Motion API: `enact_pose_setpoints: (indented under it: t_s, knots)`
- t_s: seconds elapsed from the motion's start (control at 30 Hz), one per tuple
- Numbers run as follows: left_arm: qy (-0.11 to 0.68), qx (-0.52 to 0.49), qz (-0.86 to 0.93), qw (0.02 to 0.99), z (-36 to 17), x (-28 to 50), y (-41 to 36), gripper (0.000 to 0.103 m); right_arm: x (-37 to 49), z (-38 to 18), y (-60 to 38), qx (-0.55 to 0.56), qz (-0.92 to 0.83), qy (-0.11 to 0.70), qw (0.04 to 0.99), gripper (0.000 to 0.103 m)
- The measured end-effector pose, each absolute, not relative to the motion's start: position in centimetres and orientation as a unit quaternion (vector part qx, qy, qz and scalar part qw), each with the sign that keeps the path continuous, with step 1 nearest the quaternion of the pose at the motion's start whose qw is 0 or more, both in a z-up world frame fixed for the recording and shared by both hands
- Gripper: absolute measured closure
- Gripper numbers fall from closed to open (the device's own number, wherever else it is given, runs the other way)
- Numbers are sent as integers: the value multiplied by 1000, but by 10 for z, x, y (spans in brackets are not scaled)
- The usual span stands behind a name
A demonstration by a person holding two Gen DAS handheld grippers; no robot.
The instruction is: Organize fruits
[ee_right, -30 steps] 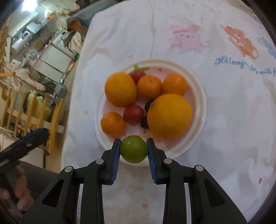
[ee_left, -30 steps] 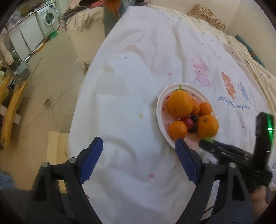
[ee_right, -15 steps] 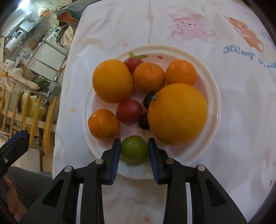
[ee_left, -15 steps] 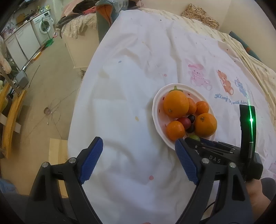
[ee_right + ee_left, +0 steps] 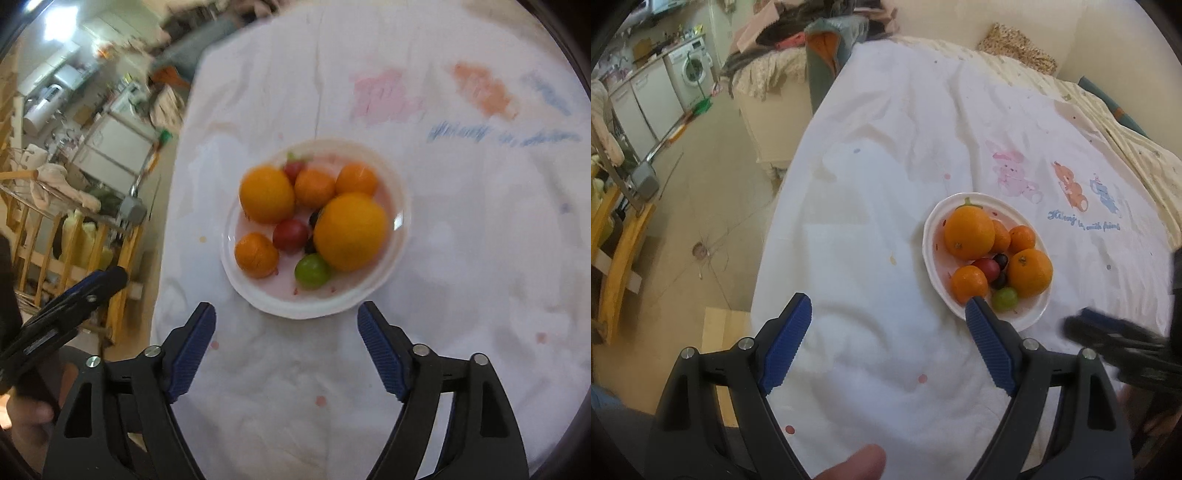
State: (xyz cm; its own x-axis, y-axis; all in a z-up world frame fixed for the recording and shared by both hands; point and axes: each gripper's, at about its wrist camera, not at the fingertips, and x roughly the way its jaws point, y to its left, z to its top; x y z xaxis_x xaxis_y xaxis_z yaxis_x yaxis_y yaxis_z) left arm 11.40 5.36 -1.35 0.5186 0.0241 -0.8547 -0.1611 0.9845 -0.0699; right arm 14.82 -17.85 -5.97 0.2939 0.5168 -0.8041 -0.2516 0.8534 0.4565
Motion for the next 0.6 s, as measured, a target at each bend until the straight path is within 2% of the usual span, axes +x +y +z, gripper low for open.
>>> enact_pose_setpoints:
  t_s: [0.03,0.1,0.17,0.2,0.27,0.6]
  knots:
    - [486,-68,47,870,-12,111,52,20,137,-47,-185,113,238,519,813,8]
    - [476,-63,38,877,-7,106,48,20,125,-33,-191,100,226,491,836,3]
    - [462,-58,37,884,-2,100,45,17,112,-21,-195,83,204,470,855,3]
    - [455,-56,34,888,0,95,42,9,107,-17,-197,76,190,459,864,3]
    - [445,-46,37,894,1,87,36,3,100,-15,-202,68,175,441,878,3]
    - [396,-18,39,917,4,57,15,1,69,-12,-201,63,125,375,916,0]
